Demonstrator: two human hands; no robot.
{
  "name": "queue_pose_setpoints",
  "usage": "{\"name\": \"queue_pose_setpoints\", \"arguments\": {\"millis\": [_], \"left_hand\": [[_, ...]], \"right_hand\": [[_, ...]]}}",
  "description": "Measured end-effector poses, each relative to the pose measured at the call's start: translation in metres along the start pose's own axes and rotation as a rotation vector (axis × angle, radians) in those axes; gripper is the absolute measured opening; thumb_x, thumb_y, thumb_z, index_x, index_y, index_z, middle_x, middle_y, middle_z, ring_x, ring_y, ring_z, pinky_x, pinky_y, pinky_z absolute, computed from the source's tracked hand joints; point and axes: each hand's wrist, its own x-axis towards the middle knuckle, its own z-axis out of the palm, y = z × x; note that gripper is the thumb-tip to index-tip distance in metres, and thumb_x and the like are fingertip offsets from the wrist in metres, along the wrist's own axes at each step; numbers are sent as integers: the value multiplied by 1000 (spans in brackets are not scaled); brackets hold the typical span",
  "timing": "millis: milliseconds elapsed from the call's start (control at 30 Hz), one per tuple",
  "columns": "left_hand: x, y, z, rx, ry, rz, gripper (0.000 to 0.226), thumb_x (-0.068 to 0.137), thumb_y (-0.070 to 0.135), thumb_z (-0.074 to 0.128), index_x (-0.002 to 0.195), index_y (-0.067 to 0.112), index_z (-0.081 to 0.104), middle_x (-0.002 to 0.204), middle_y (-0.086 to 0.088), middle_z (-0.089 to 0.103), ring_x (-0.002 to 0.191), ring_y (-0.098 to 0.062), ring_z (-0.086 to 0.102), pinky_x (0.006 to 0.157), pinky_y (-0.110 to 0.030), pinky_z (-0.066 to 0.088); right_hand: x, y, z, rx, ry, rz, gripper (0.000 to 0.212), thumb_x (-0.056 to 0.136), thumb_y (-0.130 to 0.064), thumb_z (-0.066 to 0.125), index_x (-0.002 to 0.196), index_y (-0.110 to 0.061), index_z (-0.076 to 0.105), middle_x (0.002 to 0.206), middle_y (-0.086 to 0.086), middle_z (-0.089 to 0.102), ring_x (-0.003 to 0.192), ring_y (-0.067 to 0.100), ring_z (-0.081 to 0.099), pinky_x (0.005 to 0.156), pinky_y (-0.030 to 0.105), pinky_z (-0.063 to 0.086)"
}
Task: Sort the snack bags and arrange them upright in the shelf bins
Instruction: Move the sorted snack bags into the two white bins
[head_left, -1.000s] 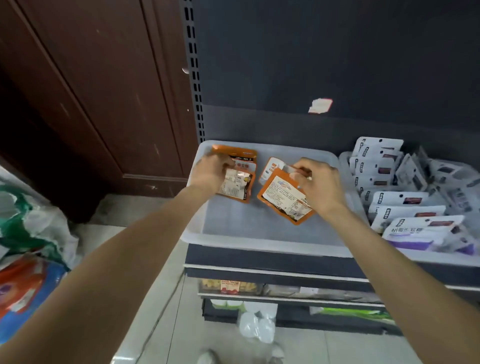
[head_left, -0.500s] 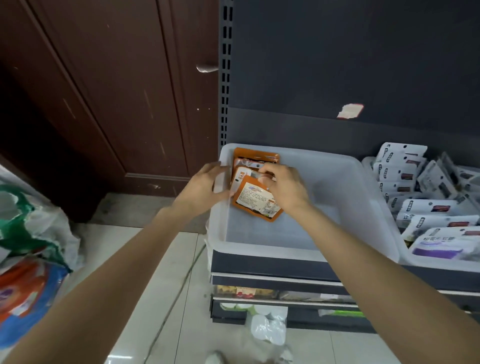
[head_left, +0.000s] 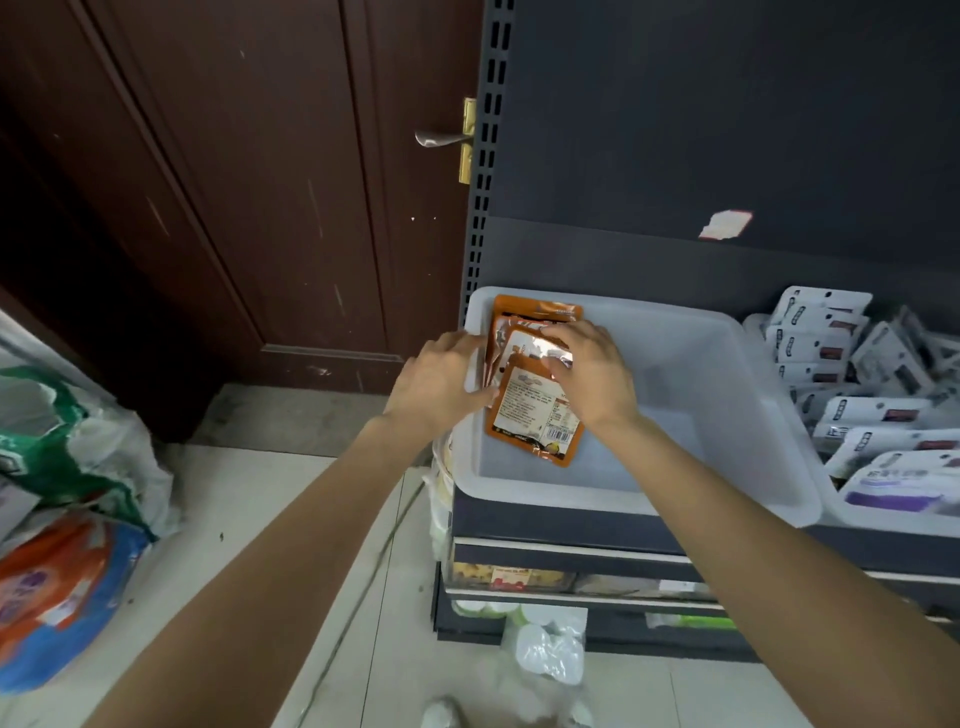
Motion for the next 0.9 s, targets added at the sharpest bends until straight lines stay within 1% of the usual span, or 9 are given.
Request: {"name": "queue_pose_setpoints", "arguments": {"millis": [100,200,333,400,500,600,700,800,900], "left_hand": [[-7,15,-2,48,149,28,45,90,33,59,132,19,50,134,-5,50,121,-26,46,98,-42,41],[-15,40,0,46,195,90,36,94,30,54,128,19,54,123,-5,57,111,-25,54,90,-39,45],[-20,90,9,91,179,224,29,97,27,45,123,19,55,121,-3,60,108,-25,57,85,-35,45],[-21,112,15,103,161,241,28,98,28,44,123,20,55,121,-3,61,109,-25,57,84,-35,45],[-24,165,36,75,110,288,31,96,25,45,124,18,55,120,-5,61,107,-28,58,85,-38,48],[-29,221,64,-27,50,331,30,93,25,51,121,17,58,117,-2,63,104,-25,59,85,-37,48],[-36,282,99,-112,-14,357,27,93,25,54,117,17,60,112,0,64,101,-22,60,85,-36,48],[-46,345,133,-122,-28,382,27,94,25,53,118,16,60,113,-1,64,101,-21,60,83,-34,49],[-60,409,165,-119,-39,377,25,94,26,51,116,19,61,113,2,65,101,-20,59,81,-33,49]], "right_hand": [[-13,8,-13,29,20,-10,33,91,-16,61,124,-14,60,124,6,59,116,23,51,93,33,42],[-29,21,-29,37,-6,31,30,92,-16,58,122,-13,61,122,7,59,113,23,53,89,30,42],[-57,49,-57,74,11,127,28,92,-13,56,119,-11,63,118,9,60,109,24,57,90,29,41],[-69,62,-69,72,5,157,29,91,-11,55,119,-10,63,116,10,60,108,25,57,91,29,41],[-100,99,-98,49,-16,203,30,92,-14,55,120,-13,62,115,8,59,106,23,58,90,33,45],[-133,146,-130,34,-28,278,29,92,-18,55,121,-15,61,115,7,59,105,24,58,89,36,47],[-166,202,-165,10,-10,356,30,92,-18,55,121,-14,61,116,9,62,104,26,59,89,36,47],[-202,261,-198,15,-16,402,30,93,-19,54,122,-13,59,116,9,63,104,26,59,88,35,48],[-240,319,-231,9,-37,433,31,94,-19,53,124,-13,58,116,10,63,104,27,60,87,39,50]]}}
